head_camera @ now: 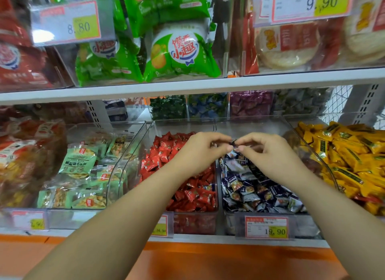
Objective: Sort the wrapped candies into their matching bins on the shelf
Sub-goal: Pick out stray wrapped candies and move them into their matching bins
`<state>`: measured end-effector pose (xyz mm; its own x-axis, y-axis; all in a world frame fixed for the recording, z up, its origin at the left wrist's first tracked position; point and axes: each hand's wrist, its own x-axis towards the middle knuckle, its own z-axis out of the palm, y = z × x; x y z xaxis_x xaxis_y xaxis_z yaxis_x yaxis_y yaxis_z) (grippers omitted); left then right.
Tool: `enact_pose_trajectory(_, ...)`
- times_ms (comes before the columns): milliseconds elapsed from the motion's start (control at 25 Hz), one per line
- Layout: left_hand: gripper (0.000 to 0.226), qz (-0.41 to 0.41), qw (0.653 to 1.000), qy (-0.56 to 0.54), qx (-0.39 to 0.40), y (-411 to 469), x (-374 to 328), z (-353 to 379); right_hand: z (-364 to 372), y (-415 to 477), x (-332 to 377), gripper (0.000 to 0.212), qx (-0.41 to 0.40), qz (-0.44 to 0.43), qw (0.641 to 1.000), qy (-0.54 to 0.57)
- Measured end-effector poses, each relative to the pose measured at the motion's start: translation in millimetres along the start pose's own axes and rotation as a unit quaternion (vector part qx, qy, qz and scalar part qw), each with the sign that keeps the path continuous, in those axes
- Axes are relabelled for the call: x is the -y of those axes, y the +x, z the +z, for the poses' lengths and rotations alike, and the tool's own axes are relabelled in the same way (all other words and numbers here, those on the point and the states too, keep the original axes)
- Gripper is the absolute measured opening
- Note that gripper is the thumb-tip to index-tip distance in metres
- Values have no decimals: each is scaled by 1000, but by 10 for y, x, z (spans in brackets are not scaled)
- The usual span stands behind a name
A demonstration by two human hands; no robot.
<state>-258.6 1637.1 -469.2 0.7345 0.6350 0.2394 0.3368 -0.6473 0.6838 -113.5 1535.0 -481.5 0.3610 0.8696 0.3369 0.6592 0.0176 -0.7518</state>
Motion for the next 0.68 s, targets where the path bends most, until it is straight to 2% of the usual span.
enact_pose_trajectory(120,9,-42,998,-9,-38,-41,189,-106,7,-8,23,12,31,1,999,-16)
enact_pose_trajectory(160,6,-66,998,-12,-20,-72,295,-138,16,-15,30,14,52,1,998,-21)
enact_pose_trajectory(240,11,-116,989,-14,95,-159,459,-126,64,-39,63,20,117,0,993,-28)
enact_pose_trajectory(320,15,-119,968,50,217,-225,591,-42,136,-58,83,28,181,-13,982,-53)
enact_pose_trajectory(360,21,-108,957,95,250,-225,646,5,159,-57,89,31,199,-20,978,-64)
enact_pose_trajectory(480,36,-115,949,138,257,-172,743,45,158,-40,103,34,214,-23,975,-63)
enact_pose_trajectory(680,46,-162,955,74,236,-77,798,40,165,-40,74,39,229,-22,972,-52)
